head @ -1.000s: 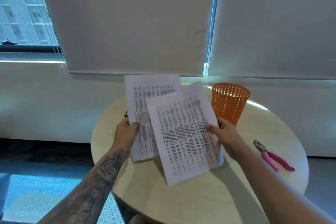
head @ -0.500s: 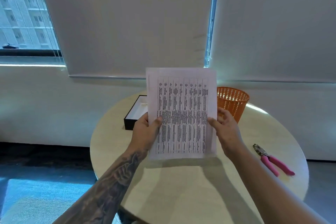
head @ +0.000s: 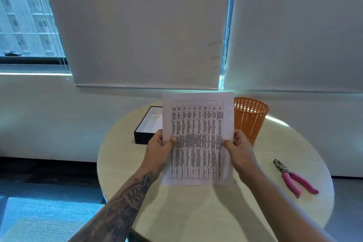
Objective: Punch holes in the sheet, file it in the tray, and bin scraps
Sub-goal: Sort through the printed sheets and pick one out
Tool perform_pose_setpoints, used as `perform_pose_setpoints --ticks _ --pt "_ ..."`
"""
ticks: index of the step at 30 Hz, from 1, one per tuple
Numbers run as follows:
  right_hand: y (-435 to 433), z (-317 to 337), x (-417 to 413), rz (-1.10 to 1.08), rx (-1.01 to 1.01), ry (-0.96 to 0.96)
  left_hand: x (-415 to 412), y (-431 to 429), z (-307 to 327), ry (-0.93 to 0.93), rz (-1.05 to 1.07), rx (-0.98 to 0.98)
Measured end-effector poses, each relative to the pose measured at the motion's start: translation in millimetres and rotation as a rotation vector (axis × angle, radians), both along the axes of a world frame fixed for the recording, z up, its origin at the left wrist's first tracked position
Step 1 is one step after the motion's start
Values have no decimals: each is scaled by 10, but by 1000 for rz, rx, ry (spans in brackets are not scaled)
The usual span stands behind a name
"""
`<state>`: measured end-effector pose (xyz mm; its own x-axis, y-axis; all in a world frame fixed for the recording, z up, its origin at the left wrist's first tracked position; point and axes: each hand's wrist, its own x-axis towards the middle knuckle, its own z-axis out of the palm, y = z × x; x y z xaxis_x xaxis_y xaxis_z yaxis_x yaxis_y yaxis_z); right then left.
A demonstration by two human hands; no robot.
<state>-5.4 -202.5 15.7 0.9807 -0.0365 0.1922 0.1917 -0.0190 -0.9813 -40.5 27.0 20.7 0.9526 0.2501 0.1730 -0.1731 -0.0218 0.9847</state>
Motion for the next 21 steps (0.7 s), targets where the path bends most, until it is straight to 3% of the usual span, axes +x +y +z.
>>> perform_pose_setpoints --ticks 7,10,17,21 --pt "-11 116 -36 13 -32 -59 57 48 105 -84 133 -16" --pt "-52 119 -58 26 -8 -29 109 100 184 -116 225 -114" --pt "142 111 -131 257 455 152 208 15 283 -71 201 -492" --pt "245 116 -127 239 415 140 213 -53 261 -35 80 -586"
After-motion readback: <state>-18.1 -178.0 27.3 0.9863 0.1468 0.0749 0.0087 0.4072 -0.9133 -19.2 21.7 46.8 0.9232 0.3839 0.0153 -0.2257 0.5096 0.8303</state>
